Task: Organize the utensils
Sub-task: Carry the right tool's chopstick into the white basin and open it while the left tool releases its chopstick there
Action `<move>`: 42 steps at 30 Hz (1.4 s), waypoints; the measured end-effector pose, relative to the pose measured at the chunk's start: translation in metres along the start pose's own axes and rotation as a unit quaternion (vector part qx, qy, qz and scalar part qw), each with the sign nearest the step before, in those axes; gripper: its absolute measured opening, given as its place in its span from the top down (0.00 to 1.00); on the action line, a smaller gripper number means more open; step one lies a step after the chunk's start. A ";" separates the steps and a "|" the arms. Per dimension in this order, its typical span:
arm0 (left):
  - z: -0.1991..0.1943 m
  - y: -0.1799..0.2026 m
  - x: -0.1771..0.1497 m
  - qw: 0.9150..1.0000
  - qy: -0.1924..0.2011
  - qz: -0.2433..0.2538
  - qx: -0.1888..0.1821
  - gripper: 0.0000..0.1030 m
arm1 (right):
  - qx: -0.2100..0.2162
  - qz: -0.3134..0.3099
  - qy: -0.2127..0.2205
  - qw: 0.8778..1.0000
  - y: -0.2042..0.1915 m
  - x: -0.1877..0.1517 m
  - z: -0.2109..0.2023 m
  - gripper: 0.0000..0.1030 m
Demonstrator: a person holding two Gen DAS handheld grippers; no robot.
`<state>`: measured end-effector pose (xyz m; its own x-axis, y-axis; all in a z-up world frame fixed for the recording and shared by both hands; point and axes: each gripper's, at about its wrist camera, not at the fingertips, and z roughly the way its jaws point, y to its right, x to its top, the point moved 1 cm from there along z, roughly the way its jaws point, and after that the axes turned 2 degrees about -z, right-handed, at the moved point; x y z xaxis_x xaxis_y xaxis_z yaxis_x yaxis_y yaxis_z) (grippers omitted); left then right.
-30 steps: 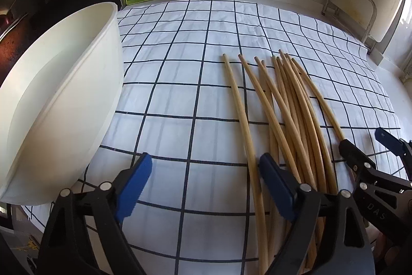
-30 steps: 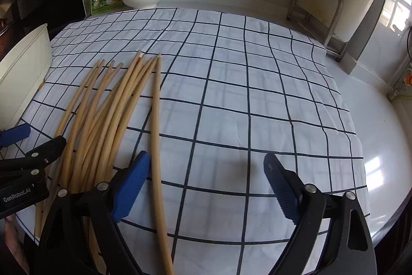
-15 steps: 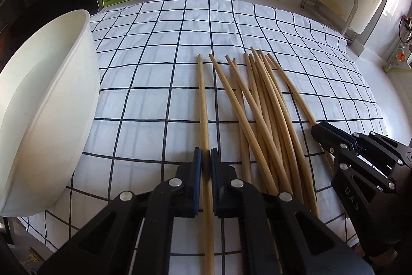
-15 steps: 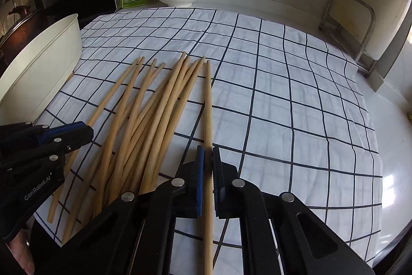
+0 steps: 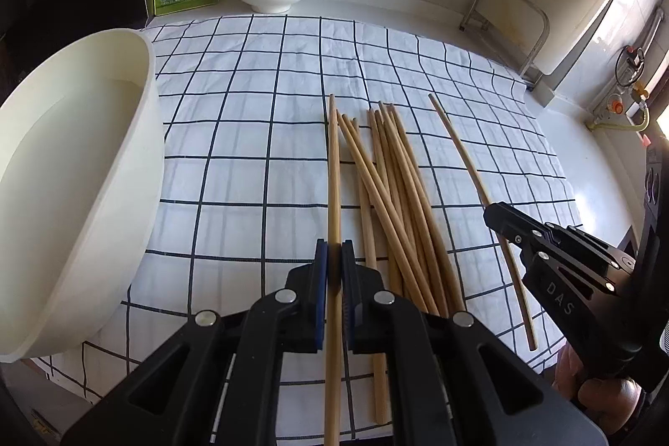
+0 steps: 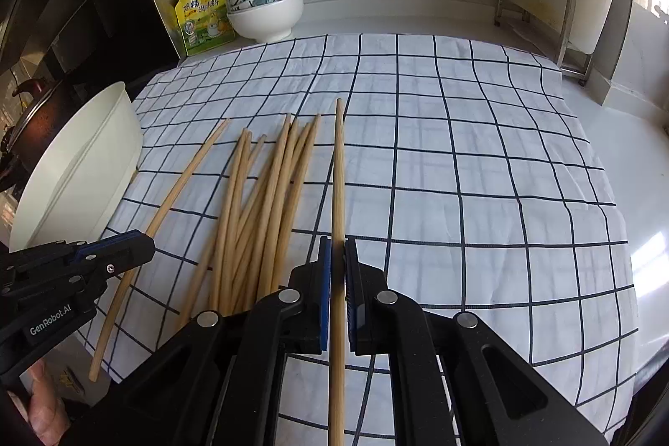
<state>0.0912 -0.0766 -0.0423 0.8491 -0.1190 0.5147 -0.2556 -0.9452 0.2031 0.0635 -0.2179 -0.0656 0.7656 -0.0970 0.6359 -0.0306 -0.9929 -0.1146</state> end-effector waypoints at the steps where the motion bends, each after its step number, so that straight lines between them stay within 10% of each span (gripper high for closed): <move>1: -0.005 -0.001 0.002 1.000 0.004 0.000 -0.002 0.93 | 0.001 -0.001 0.004 1.000 -0.003 0.002 -0.003 0.94; 13: -0.077 -0.035 0.030 0.997 0.075 -0.010 -0.028 0.93 | 0.033 -0.022 0.053 0.998 -0.056 0.043 -0.033 0.94; 25: -0.135 -0.129 0.039 0.989 0.131 -0.066 0.028 0.93 | 0.106 -0.086 0.068 0.988 -0.164 0.082 -0.030 0.94; 42: -0.114 -0.238 0.038 0.984 0.105 -0.121 0.080 0.93 | 0.165 -0.148 -0.002 0.975 -0.289 0.094 0.030 0.94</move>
<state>0.1313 0.1785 0.0237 0.7579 0.1642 0.6313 0.0326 -0.9761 0.2148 0.1641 0.0621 0.0042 0.7120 0.1908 0.6758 0.3998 -0.9014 -0.1666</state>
